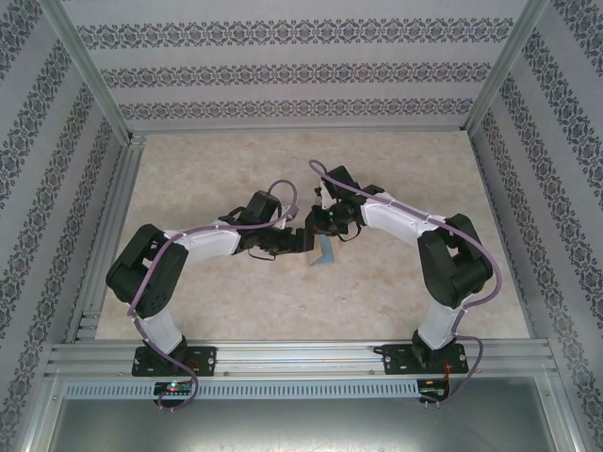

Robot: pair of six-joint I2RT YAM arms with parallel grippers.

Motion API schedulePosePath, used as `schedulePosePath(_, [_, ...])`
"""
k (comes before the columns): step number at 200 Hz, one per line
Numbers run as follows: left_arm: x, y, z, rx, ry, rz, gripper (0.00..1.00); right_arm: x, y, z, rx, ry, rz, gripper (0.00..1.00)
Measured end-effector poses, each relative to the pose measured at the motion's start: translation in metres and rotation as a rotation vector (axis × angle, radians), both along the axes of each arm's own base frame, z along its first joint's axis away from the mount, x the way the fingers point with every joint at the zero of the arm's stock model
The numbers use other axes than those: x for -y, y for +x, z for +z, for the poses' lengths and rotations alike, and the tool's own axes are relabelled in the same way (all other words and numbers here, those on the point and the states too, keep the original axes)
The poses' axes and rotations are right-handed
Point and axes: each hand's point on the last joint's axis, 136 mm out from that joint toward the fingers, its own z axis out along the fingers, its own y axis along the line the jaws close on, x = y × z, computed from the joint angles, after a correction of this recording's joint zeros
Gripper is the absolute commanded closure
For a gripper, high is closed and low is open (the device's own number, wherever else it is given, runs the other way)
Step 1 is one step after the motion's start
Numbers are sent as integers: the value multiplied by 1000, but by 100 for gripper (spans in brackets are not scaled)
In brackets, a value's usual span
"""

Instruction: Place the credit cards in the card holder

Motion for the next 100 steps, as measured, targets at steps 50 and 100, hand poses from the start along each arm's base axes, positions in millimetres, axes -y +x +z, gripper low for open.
schedulePosePath(50, [-12, -8, 0, 4, -20, 62, 26, -20, 0, 10, -13, 120, 3, 67])
schedulePosePath(100, [-34, -9, 48, 59, -98, 152, 34, -40, -10, 1, -43, 181, 20, 67])
